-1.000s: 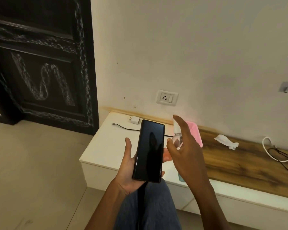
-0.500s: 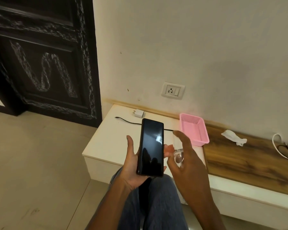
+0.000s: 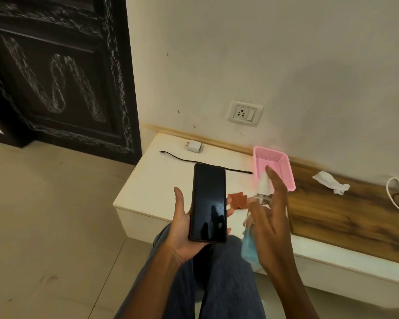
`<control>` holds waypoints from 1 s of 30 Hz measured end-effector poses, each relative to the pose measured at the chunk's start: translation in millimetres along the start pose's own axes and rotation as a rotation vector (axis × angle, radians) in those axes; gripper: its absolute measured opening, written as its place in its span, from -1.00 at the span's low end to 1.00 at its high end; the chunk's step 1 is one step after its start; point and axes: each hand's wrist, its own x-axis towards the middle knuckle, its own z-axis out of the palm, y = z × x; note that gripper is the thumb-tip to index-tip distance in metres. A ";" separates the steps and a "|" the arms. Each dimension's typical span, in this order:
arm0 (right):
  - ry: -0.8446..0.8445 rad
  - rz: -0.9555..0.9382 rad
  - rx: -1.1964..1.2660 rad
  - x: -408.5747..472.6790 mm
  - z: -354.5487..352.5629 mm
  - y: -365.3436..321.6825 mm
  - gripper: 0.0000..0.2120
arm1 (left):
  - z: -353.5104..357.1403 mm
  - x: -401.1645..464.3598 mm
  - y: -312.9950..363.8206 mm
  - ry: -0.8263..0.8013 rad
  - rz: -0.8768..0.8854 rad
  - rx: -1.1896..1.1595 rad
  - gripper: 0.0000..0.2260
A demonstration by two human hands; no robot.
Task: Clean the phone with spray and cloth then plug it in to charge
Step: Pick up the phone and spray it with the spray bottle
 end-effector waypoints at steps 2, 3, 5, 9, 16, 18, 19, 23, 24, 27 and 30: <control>0.049 0.065 0.057 13.7 -1.7 16.0 -0.47 | -3.6 1.3 0.7 -0.013 -0.008 -0.018 -0.13; 0.067 0.090 0.049 21.3 -1.9 24.7 -0.45 | -4.6 2.0 1.1 -0.009 -0.011 -0.025 -0.14; 0.091 0.145 0.006 34.9 -2.4 45.4 -0.40 | -8.1 4.0 1.5 -0.003 -0.018 -0.042 -0.16; 0.123 0.238 -0.075 58.0 1.1 97.2 -0.26 | -12.6 8.3 2.2 -0.001 -0.033 -0.059 -0.19; 0.130 0.412 -0.333 80.2 1.4 184.7 -0.53 | -23.1 19.9 1.5 -0.018 -0.055 -0.039 -0.17; 0.134 0.433 -0.399 84.0 1.7 198.5 -0.61 | -26.7 23.7 2.0 -0.009 -0.057 -0.023 -0.17; 0.149 0.440 -0.411 86.1 1.0 204.4 -0.63 | -28.6 25.3 2.6 -0.004 -0.061 -0.022 -0.16; 0.216 0.432 -0.430 95.9 -3.9 220.1 -0.68 | -35.5 29.3 5.8 0.023 -0.058 -0.014 -0.17; 0.225 0.425 -0.437 96.5 -5.0 222.9 -0.67 | -36.7 30.2 6.4 0.030 -0.055 -0.014 -0.18; 0.230 0.386 -0.480 95.0 -7.0 228.0 -0.61 | -37.7 31.0 7.9 0.048 -0.047 -0.007 -0.18; 0.158 0.397 -0.522 94.0 -8.6 232.6 -0.44 | -37.3 30.0 8.5 0.064 -0.051 -0.005 -0.18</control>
